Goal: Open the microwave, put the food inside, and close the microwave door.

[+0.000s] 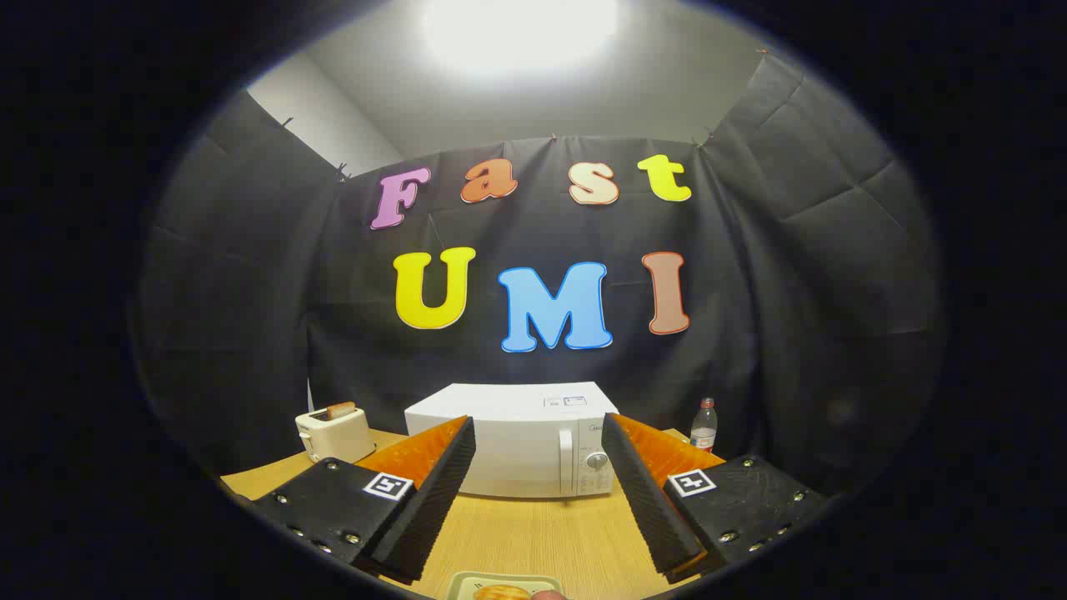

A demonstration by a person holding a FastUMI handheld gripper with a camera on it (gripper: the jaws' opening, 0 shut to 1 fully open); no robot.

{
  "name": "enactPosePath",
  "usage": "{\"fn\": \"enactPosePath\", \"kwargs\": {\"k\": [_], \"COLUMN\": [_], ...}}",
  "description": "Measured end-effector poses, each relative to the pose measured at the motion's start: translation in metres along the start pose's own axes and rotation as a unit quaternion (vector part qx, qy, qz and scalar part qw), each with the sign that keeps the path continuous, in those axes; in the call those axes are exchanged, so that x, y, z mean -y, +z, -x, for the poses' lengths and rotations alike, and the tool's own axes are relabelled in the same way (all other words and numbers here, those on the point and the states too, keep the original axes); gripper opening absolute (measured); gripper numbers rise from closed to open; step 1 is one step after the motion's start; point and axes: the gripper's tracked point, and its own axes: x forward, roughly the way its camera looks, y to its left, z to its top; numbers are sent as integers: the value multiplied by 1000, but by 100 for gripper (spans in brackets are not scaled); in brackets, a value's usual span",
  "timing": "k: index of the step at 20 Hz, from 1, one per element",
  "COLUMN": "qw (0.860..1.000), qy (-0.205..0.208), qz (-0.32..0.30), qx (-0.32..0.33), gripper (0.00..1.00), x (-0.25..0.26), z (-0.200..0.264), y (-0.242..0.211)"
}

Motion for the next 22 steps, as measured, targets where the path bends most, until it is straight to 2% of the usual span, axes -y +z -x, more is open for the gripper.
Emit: {"fn": "enactPosePath", "kwargs": {"k": [9, 22], "qw": [1000, 999], "qy": [3, 13], "qz": [0, -5], "qx": [-3, -52], "gripper": [96, 96], "x": [15, 32], "z": [-49, -176], "y": [-12, -81]}}
